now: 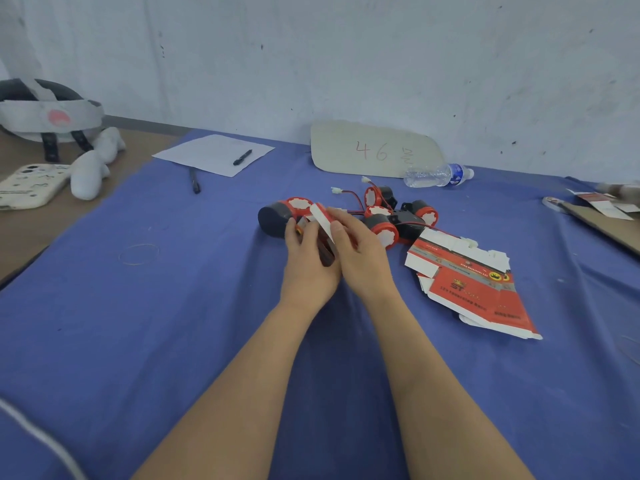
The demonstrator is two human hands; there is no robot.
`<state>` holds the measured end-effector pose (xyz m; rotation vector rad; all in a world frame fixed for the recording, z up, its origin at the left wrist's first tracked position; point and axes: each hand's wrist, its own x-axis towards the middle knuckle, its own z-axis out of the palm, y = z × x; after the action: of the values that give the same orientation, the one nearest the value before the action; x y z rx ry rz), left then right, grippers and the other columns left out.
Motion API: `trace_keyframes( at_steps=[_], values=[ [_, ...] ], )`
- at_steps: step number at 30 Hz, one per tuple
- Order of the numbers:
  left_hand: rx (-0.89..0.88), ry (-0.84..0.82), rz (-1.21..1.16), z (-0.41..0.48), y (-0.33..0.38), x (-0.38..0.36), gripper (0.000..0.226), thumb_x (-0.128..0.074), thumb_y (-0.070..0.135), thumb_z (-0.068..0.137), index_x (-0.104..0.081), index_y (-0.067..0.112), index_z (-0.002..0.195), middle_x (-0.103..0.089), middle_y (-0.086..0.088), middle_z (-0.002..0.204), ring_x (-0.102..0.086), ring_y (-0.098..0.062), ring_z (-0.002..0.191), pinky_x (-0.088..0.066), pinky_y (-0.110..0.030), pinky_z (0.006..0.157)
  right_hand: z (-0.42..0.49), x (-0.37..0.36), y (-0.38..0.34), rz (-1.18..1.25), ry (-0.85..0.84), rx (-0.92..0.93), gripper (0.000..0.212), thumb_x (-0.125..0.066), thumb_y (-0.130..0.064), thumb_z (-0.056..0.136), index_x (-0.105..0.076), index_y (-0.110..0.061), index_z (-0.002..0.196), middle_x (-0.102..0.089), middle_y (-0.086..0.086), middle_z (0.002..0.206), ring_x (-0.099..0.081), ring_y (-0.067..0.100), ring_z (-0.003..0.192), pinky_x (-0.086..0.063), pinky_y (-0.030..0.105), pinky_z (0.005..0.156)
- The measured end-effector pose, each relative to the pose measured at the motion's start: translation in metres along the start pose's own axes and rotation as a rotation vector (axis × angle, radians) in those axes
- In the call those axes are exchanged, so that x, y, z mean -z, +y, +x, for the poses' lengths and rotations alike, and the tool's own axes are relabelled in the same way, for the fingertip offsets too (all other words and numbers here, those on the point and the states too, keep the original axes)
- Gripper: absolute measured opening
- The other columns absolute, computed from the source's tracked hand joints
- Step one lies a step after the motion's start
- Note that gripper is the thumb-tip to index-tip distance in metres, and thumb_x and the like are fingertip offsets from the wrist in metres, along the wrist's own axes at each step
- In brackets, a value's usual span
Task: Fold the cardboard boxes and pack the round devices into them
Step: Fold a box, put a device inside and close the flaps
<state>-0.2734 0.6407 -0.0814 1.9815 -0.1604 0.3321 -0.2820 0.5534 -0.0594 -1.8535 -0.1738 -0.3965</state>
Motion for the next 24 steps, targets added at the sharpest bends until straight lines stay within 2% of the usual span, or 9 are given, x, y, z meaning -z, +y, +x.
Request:
trace_keyframes(
  at_steps=[3, 6, 8, 11, 15, 20, 22, 24],
  values=[
    [-0.027, 0.01, 0.041, -0.0015, -0.0017, -0.0028, 0.067, -0.064, 0.027, 0.088, -0.03, 0.025, 0.146, -0.004, 0.001, 0.161, -0.048, -0.026, 0.127, -0.043, -0.032, 0.093, 0.0024, 0.0043, 0.002, -0.042, 0.048, -0.035, 0.035, -0.05, -0.026, 0.098, -0.053, -0.023, 0.132, -0.06, -0.004, 0.127, -0.055, 0.007, 0.116, -0.046, 0.029, 0.101],
    [-0.067, 0.036, 0.004, -0.0004, -0.0041, -0.0031, 0.085, -0.069, 0.03, 0.085, -0.016, 0.025, 0.151, -0.011, 0.002, 0.16, -0.039, -0.019, 0.135, -0.039, -0.029, 0.095, 0.0031, 0.0059, 0.0019, -0.077, 0.045, -0.043, 0.035, -0.05, -0.028, 0.098, -0.054, -0.023, 0.132, -0.06, -0.004, 0.128, -0.056, 0.007, 0.114, -0.048, 0.025, 0.097],
    [-0.078, 0.032, -0.028, 0.0007, -0.0055, -0.0028, 0.096, -0.073, 0.03, 0.081, -0.009, 0.026, 0.152, -0.015, 0.005, 0.159, -0.034, -0.014, 0.137, -0.035, -0.026, 0.096, 0.003, 0.007, 0.0015, -0.092, 0.053, -0.037, 0.035, -0.051, -0.027, 0.098, -0.054, -0.022, 0.132, -0.059, -0.004, 0.128, -0.056, 0.006, 0.112, -0.048, 0.019, 0.092],
    [-0.091, -0.012, -0.037, 0.0006, -0.0078, -0.0031, 0.107, -0.078, 0.028, 0.076, -0.002, 0.029, 0.152, -0.012, 0.008, 0.159, -0.033, -0.013, 0.138, -0.037, -0.027, 0.099, 0.0024, 0.0091, 0.0009, -0.099, 0.064, -0.034, 0.034, -0.051, -0.025, 0.098, -0.054, -0.023, 0.131, -0.058, -0.007, 0.124, -0.054, 0.001, 0.103, -0.046, 0.005, 0.075],
    [-0.127, -0.042, -0.041, -0.0009, -0.0094, -0.0054, 0.109, -0.079, 0.025, 0.075, -0.001, 0.028, 0.152, -0.012, 0.008, 0.159, -0.031, -0.011, 0.138, -0.036, -0.024, 0.096, -0.0001, 0.011, -0.0012, -0.06, 0.107, -0.026, 0.03, -0.05, -0.019, 0.097, -0.059, -0.025, 0.125, -0.059, -0.013, 0.108, -0.056, -0.008, 0.09, -0.042, -0.001, 0.066],
    [-0.12, -0.015, -0.047, -0.0019, -0.0084, -0.0052, 0.104, -0.077, 0.025, 0.077, -0.005, 0.031, 0.152, -0.023, 0.006, 0.154, -0.042, -0.013, 0.13, -0.035, -0.021, 0.091, -0.0002, 0.0099, -0.0014, -0.056, 0.076, -0.022, 0.032, -0.051, -0.016, 0.096, -0.061, -0.025, 0.125, -0.061, -0.011, 0.115, -0.057, 0.001, 0.102, -0.043, -0.001, 0.075],
    [-0.126, -0.005, -0.037, -0.0021, -0.0078, -0.0045, 0.103, -0.077, 0.025, 0.077, -0.005, 0.03, 0.152, -0.025, 0.004, 0.153, -0.043, -0.015, 0.131, -0.036, -0.023, 0.092, -0.0007, 0.008, -0.0024, -0.043, 0.067, -0.015, 0.03, -0.052, -0.018, 0.096, -0.063, -0.025, 0.124, -0.062, -0.014, 0.113, -0.057, -0.005, 0.1, -0.043, 0.0, 0.079],
    [-0.121, 0.027, -0.032, -0.0014, -0.007, -0.0033, 0.101, -0.076, 0.024, 0.078, -0.007, 0.029, 0.152, -0.031, 0.002, 0.15, -0.046, -0.016, 0.128, -0.039, -0.023, 0.091, -0.001, 0.005, -0.002, -0.053, 0.049, 0.009, 0.029, -0.051, -0.02, 0.097, -0.063, -0.025, 0.124, -0.059, -0.016, 0.115, -0.055, -0.009, 0.103, -0.043, 0.005, 0.088]
  ],
)
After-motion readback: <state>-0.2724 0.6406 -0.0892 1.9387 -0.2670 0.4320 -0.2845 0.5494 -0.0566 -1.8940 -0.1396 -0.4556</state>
